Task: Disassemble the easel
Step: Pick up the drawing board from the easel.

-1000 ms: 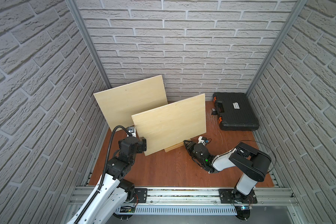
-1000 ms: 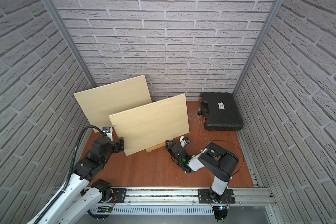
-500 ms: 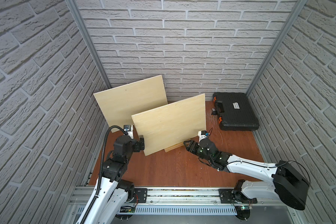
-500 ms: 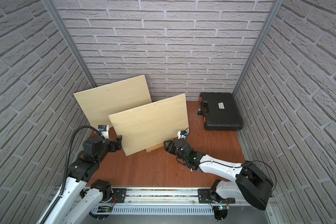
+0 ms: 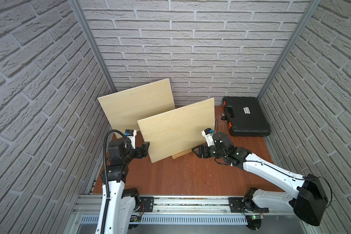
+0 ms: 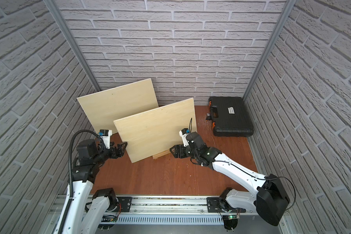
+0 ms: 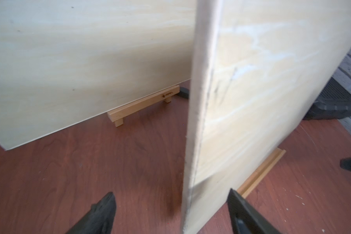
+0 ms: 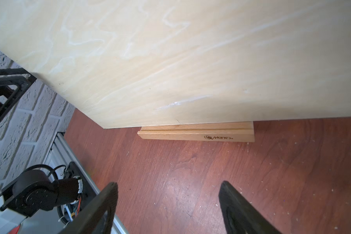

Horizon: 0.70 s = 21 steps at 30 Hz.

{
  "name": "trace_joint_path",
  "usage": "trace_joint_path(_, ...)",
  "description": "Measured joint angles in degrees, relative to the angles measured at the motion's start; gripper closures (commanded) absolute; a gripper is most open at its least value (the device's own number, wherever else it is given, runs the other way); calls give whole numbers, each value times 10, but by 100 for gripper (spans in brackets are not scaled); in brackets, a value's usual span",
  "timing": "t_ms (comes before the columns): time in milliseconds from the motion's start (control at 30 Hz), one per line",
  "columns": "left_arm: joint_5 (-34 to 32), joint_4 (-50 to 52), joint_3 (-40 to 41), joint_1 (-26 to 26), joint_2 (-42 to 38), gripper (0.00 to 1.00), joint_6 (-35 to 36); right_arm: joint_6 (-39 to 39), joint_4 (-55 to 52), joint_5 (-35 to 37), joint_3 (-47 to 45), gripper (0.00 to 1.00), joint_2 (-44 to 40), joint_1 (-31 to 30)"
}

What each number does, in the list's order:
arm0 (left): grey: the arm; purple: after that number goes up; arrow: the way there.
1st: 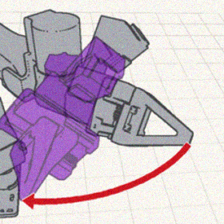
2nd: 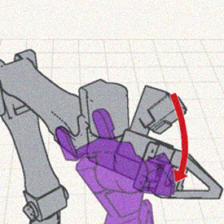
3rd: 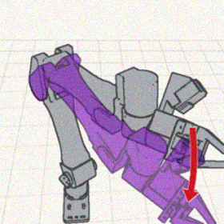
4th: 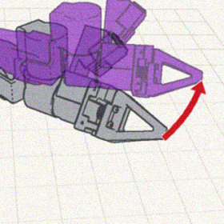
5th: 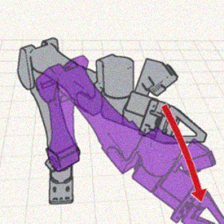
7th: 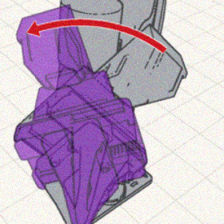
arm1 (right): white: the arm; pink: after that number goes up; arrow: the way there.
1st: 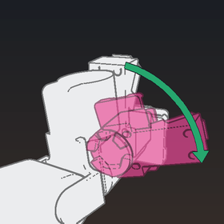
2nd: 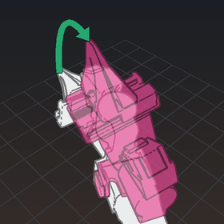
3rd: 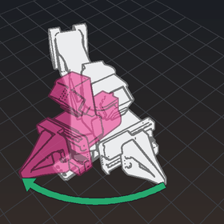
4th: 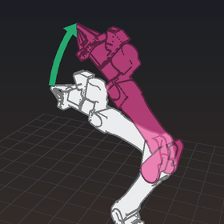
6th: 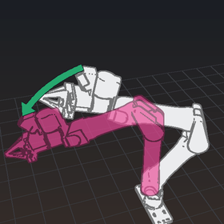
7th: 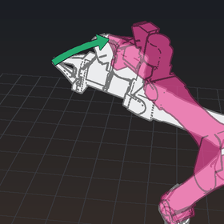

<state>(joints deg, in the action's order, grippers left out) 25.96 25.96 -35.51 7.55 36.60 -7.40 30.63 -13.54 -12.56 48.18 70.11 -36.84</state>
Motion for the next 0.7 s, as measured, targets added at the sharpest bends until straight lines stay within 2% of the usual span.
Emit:
trace_joint_path(167,81,-40,28,27,16,19,18,-59,-32,-74,25,19,12,43)
trace_joint_path(300,146,-93,43,54,52,35,18,-88,-49,-118,27,19,12,86)
trace_joint_path(467,209,-158,52,71,109,36,13,-117,-66,-162,38,19,11,137)
trace_joint_path(700,267,-247,62,78,120,38,-8,-148,-68,-238,81,19,21,212)
